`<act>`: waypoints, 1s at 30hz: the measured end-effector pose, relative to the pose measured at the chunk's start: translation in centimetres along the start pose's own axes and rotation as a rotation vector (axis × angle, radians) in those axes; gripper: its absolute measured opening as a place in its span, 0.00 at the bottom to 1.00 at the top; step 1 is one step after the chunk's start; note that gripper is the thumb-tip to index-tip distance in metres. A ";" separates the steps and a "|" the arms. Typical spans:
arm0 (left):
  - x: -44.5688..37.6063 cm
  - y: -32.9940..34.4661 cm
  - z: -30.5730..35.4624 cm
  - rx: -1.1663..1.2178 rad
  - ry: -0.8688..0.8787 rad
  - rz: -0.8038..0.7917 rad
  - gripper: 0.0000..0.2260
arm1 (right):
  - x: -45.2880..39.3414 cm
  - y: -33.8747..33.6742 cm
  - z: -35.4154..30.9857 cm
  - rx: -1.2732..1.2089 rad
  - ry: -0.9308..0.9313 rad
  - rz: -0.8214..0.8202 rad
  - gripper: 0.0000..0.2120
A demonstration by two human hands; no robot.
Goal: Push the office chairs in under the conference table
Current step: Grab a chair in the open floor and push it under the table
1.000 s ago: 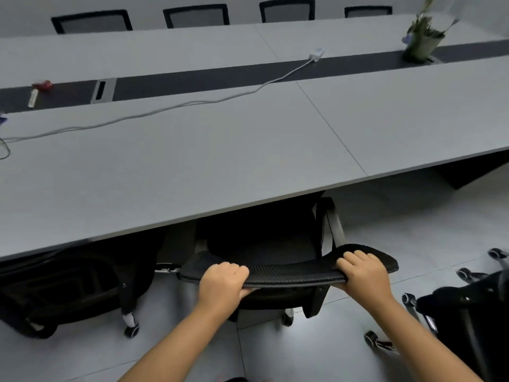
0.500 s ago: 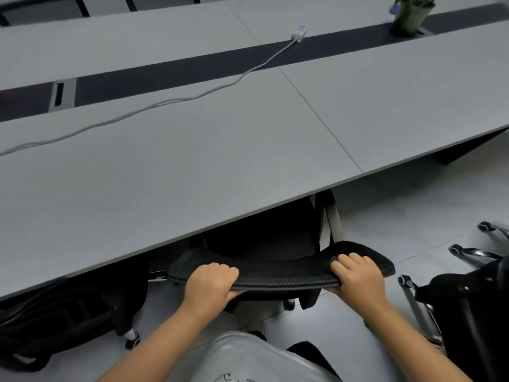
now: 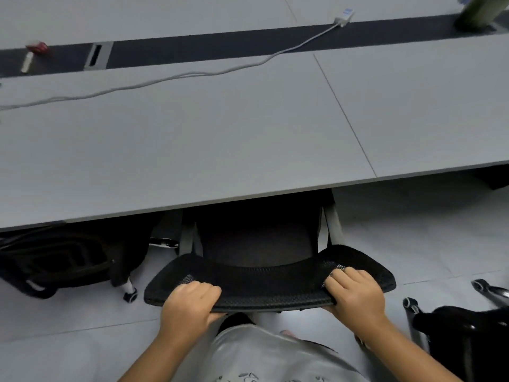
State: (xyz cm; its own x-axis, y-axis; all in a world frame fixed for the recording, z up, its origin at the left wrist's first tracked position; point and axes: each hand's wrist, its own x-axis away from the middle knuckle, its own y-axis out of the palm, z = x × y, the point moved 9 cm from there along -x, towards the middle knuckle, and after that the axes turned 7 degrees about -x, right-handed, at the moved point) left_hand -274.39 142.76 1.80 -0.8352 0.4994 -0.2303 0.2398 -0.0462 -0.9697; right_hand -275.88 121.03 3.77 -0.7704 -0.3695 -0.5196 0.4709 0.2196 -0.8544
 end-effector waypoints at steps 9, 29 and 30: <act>-2.0 -1.9 4.2 -0.041 -0.103 0.173 0.31 | -1.0 -0.8 4.8 -0.089 -0.081 0.042 0.32; -14.5 1.1 -1.0 -0.119 -0.019 0.144 0.25 | -9.5 4.6 11.3 -0.123 -0.023 0.075 0.33; -14.4 1.0 -1.1 -0.106 -0.014 0.190 0.29 | -9.7 4.5 11.3 -0.126 -0.022 0.095 0.34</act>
State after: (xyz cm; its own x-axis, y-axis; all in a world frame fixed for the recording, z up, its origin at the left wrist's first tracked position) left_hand -261.57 136.52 4.22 -0.7768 0.4781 -0.4098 0.4437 -0.0462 -0.8950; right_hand -261.46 115.38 4.99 -0.7146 -0.3612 -0.5991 0.4826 0.3655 -0.7960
